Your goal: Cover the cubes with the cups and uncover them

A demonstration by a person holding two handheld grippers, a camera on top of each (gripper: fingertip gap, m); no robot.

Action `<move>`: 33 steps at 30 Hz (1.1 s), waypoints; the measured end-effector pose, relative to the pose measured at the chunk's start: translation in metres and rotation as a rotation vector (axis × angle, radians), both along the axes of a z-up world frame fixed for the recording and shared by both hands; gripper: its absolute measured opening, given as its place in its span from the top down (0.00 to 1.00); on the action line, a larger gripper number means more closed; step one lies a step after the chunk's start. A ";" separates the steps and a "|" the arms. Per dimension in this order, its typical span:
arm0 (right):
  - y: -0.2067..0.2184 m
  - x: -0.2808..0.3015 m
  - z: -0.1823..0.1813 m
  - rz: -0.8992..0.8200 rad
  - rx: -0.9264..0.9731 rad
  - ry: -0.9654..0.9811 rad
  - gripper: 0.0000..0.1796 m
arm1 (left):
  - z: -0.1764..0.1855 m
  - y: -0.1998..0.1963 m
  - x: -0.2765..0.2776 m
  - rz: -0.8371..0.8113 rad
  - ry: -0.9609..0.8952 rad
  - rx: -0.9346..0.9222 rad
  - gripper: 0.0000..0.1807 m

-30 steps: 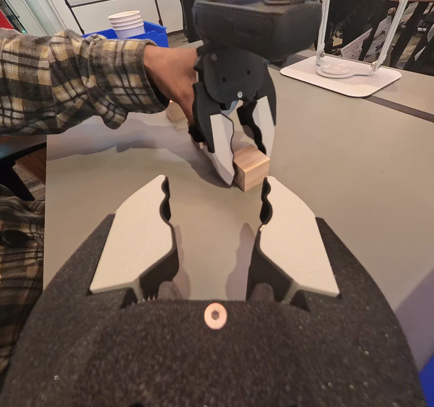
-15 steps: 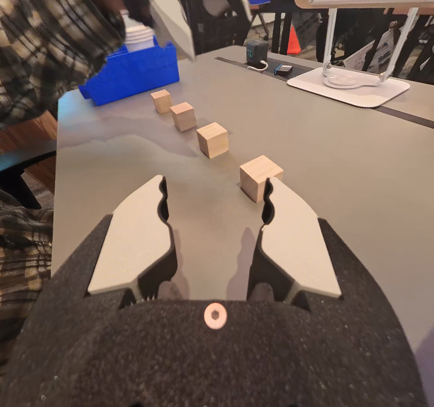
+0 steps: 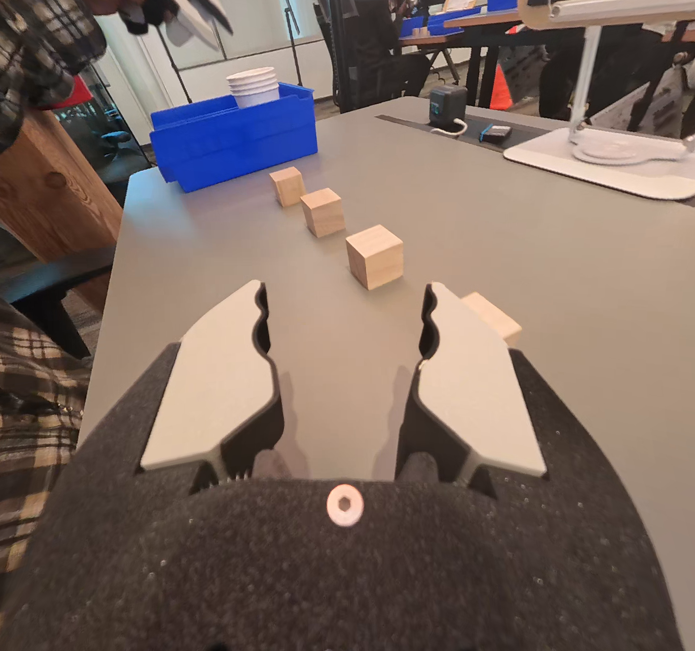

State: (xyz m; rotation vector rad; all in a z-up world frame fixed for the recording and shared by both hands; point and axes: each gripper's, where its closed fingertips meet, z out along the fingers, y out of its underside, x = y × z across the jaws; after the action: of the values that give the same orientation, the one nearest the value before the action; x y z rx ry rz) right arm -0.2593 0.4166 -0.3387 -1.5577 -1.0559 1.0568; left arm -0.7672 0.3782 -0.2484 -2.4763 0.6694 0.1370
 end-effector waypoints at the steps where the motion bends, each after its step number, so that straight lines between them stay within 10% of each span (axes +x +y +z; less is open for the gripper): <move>1: 0.000 -0.004 0.001 0.003 0.003 0.002 0.57 | -0.006 -0.004 -0.010 0.019 0.011 -0.022 0.73; 33: 0.002 -0.011 -0.001 0.012 -0.037 0.063 0.57 | -0.052 0.001 -0.040 0.035 0.017 -0.203 0.89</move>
State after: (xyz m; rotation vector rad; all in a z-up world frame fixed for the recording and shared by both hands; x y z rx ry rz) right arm -0.2701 0.4188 -0.3394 -1.5389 -1.0088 1.1317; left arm -0.8070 0.3795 -0.3000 -2.6845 0.6768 0.1077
